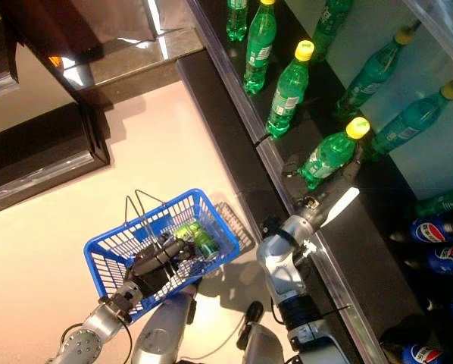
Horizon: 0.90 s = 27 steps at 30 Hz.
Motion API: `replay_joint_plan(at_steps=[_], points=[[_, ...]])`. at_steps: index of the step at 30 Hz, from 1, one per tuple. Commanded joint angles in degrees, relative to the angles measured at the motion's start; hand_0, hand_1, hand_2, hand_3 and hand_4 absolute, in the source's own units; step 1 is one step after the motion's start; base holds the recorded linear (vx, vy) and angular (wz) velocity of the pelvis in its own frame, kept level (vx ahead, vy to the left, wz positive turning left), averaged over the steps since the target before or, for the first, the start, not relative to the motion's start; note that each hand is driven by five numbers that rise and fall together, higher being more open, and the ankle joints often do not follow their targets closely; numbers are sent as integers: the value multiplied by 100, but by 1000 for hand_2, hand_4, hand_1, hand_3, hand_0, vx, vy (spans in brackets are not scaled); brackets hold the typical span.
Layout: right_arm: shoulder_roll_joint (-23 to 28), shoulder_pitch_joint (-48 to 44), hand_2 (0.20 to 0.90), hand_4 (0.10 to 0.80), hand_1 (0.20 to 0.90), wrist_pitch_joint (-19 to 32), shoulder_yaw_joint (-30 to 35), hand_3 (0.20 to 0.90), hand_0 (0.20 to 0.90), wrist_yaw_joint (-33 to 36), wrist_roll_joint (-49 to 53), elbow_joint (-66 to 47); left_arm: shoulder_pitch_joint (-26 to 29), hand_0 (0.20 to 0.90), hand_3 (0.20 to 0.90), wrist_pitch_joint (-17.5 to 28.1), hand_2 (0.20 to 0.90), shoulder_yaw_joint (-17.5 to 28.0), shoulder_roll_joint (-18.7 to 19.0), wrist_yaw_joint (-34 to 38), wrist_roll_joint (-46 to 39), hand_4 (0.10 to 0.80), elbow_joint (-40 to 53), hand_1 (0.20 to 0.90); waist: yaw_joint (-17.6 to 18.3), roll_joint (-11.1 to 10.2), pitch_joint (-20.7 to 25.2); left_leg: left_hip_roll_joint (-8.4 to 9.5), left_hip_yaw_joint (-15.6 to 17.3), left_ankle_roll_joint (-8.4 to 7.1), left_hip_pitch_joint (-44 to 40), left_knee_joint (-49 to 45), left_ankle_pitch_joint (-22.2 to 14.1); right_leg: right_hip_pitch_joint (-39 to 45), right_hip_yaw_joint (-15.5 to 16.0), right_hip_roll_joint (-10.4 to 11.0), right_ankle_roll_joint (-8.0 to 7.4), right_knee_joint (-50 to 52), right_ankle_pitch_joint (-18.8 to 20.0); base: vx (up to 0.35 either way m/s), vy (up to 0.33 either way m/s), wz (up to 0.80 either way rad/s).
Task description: Pick up the drink and place into the basket.
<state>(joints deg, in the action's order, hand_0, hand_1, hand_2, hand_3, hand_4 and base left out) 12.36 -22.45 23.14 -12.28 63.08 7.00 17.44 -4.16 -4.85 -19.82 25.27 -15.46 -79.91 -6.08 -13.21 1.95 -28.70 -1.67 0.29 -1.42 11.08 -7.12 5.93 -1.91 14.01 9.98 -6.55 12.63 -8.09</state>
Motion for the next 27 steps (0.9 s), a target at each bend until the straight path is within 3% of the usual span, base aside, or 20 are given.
replay_joint_plan(at_steps=[1, 13, 14, 15, 16, 27], points=[[308, -477, 900, 800, 900, 544, 155, 900, 900, 343, -126, -174, 487, 300, 200, 270, 300, 193, -77, -1143, -58, 100, 1871, 300, -103, -31, 426, -238, -530, -594, 250, -1222, -889, 50, 50, 476, -600, -621, 1262, 0, 0, 0], [497, -720, 900, 800, 900, 896, 244, 900, 900, 163, 424, 365, 584, 300, 200, 147, 300, 272, 166, -1198, -136, 100, 1755, 300, -153, -83, 415, -183, -526, -583, 199, -1099, -926, -72, 31, 390, -681, -585, 1252, 2, -16, 0], [487, -708, 724, 594, 724, 927, 239, 694, 724, 141, 486, 411, 580, 300, 200, 117, 300, 288, 162, -1207, -119, 100, 1749, 300, -157, -86, 416, -178, -523, -579, 181, -1089, -926, -69, 33, 384, -682, -581, 1253, 0, 0, 0], [482, -701, 429, 251, 429, 935, 239, 351, 429, 138, 526, 448, 581, 300, 200, 96, 300, 300, 158, -1217, -113, 100, 1734, 300, -159, -90, 421, -178, -519, -580, 168, -1083, -927, -65, 34, 381, -684, -580, 1251, 28, -18, 6], [468, -693, 300, 100, 300, 958, 233, 200, 300, 110, 563, 515, 581, 300, 200, 70, 300, 307, 142, -1215, -95, 100, 1725, 300, -162, -92, 430, -178, -515, -582, 145, -1074, -931, -55, 34, 377, -687, -578, 1247, 40, -17, 11], [503, -599, 300, 100, 300, 1091, 306, 200, 300, 68, 793, 890, 477, 300, 200, -166, 300, 352, 93, -1179, 28, 100, 1685, 300, -208, -104, 508, -163, -518, -603, -130, -964, -981, 62, 62, 336, -737, -539, 1202, 55, -10, 3]])
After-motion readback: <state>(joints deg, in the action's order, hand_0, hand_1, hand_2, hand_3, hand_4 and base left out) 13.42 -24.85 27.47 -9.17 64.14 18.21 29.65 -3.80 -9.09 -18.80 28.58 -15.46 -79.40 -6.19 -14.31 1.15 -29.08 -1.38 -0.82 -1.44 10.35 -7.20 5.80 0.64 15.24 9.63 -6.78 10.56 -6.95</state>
